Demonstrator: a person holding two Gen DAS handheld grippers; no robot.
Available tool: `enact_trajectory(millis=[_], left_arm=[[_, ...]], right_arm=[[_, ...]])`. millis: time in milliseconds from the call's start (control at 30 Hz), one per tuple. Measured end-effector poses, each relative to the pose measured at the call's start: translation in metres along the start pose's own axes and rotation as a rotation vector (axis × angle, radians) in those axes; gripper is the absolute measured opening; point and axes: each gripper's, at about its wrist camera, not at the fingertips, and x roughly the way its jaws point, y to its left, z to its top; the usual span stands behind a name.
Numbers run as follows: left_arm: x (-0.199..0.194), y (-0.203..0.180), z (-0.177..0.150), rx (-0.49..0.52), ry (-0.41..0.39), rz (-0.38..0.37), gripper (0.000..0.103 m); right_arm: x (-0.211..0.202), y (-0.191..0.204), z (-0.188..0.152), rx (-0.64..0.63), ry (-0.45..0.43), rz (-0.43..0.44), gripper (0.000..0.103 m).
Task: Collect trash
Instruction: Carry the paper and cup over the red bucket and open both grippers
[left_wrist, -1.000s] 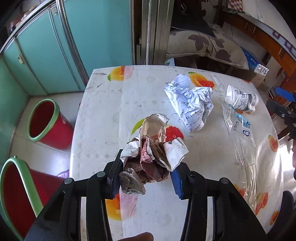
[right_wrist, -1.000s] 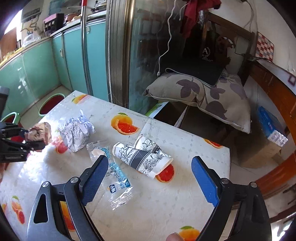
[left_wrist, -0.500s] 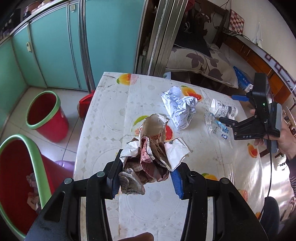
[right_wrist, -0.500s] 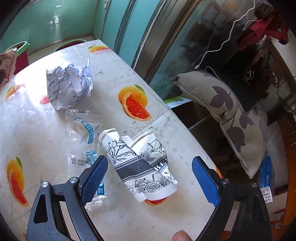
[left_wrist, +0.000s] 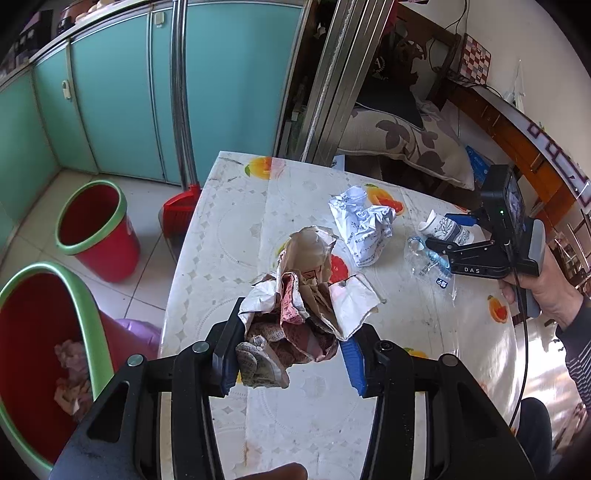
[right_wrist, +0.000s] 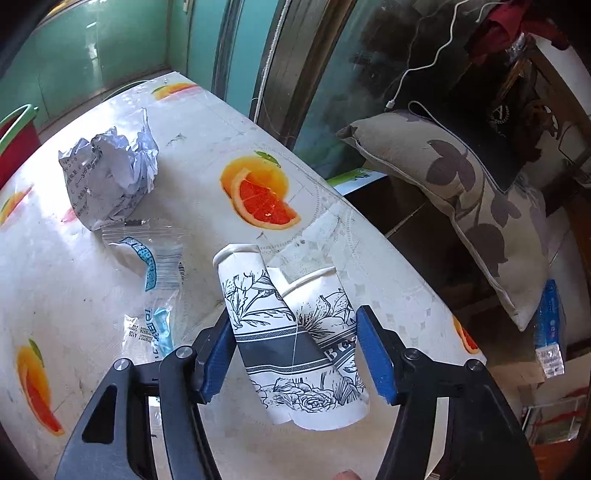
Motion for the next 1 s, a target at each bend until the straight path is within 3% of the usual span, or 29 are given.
enact_trajectory(millis=[200, 467, 700, 1000], left_arm=[[-0.014, 0.005, -0.003, -0.012, -0.02, 0.007, 0.045], [-0.054, 0.02, -0.005, -0.041, -0.083, 0.037, 0.045], [-0.101, 0.057, -0.01, -0.083, -0.149, 0.108, 0.045], [-0.123, 0.146, -0.023, -0.192, -0.135, 0.228, 0.046]], right_arm=[[-0.039, 0.0, -0.007, 0.051, -0.045, -0.066, 0.062], [-0.133, 0.016, -0.003, 0.132, -0.156, -0.111, 0.062], [-0.205, 0.073, 0.011, 0.169, -0.266, -0.046, 0.062], [-0.239, 0.18, 0.047, 0.131, -0.352, 0.107, 0.062]])
